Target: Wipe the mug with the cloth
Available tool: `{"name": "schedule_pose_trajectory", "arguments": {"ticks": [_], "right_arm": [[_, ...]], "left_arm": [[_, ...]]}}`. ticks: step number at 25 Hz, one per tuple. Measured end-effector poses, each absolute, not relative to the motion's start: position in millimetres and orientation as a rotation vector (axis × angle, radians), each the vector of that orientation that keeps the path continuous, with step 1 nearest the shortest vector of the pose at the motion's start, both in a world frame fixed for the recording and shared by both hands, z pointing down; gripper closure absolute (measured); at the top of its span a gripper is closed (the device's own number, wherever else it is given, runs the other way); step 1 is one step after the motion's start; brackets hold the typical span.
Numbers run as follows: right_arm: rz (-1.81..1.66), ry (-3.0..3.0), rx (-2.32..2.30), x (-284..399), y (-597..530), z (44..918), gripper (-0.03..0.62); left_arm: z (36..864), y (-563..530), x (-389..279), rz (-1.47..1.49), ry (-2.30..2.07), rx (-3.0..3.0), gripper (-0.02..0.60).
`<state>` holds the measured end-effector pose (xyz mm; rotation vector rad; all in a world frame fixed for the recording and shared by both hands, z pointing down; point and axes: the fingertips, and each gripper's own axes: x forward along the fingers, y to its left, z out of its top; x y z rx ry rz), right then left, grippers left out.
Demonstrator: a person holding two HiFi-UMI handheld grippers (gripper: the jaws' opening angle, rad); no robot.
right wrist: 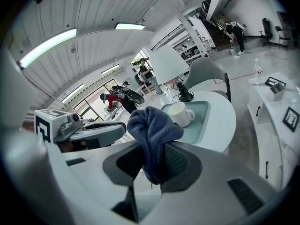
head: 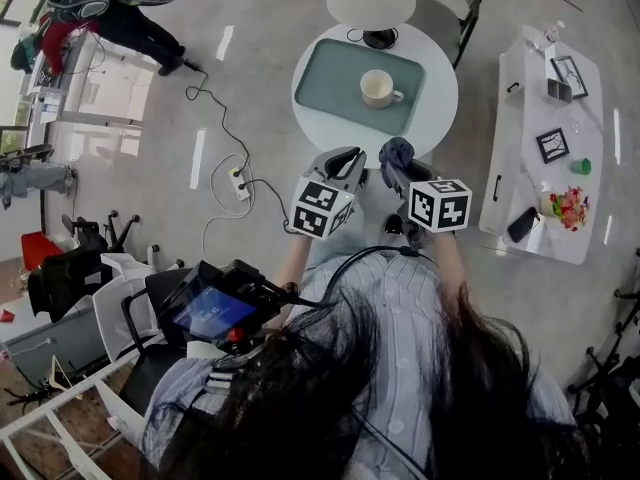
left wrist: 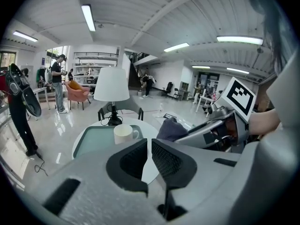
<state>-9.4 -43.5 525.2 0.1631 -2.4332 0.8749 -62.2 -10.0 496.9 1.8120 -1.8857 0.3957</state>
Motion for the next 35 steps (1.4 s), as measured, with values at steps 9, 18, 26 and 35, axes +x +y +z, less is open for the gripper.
{"name": "schedule_pose_trajectory", "arguments": {"ticks": [9,18,26,35], "right_arm": [[0.940,-2.399,0.366,-54.3,-76.3,537.6,0.496],[0.982,-2.349,0.570,-60.4,-86.4,549.0,0.496],[1.008,-2.291,0.699,-63.8,-81.8,563.1,0.496],[0.971,-2.244,0.776,-75.7,-93.0,589.9,0.496]], "left_arm": [[513.8,-54.6,-115.3,0.611,-1.643,2.020,0.561],[533.9,-97.3,-137.1,0.875,-1.366,2.288,0.561],[559.7,-133.2,-147.1,1.204,-1.011,2.503,0.561],[594.6,-169.1,-154.8,1.545,-0.673,2.592,0.560]]}}
